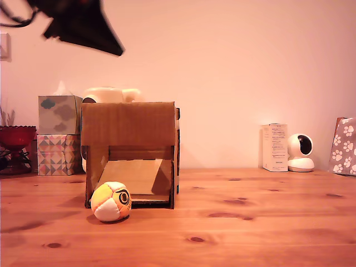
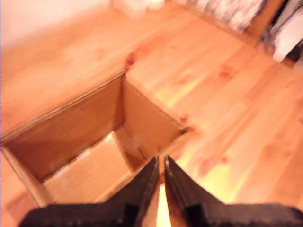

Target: Drop the footbag into the cardboard dice tower

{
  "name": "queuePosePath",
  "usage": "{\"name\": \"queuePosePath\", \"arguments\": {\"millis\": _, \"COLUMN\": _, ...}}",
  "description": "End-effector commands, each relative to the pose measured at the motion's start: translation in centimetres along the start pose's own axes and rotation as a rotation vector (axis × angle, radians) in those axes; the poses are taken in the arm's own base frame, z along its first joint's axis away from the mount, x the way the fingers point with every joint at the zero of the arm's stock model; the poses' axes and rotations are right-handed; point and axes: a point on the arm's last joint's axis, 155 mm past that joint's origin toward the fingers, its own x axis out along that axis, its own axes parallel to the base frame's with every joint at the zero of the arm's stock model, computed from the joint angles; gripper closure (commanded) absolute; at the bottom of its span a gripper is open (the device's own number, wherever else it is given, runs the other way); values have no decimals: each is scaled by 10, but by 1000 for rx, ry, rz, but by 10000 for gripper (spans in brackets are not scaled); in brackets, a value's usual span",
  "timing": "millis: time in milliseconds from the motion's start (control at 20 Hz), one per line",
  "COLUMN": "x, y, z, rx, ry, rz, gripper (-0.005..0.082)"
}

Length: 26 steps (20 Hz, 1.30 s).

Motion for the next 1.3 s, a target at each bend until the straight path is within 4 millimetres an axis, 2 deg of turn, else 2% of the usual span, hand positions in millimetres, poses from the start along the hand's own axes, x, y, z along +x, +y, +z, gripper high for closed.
{"name": "queuePosePath", "arguments": {"millis": 0, "x": 4, "y": 2, "z": -32, "rx": -52, "ry": 23, "rz": -5, "gripper": 793}}
{"name": "queuePosePath", "arguments": {"millis": 150, "x": -5, "y": 2, "z": -61, "rx": -85, "ry": -16, "rz": 14, "gripper": 793}}
{"name": "queuePosePath", "arguments": {"millis": 400, "x": -22, "y": -1, "z": -95, "rx": -121, "ry": -97, "rz": 45, "gripper": 793}}
{"name": "queuePosePath", "arguments": {"millis": 600, "x": -30, "y": -4, "z": -121, "rx": -154, "ry": -72, "rz": 68, "gripper": 793}}
{"name": "queuePosePath", "arguments": {"millis": 1250, "x": -28, "y": -4, "z": -125, "rx": -162, "ry": -58, "rz": 64, "gripper": 793}}
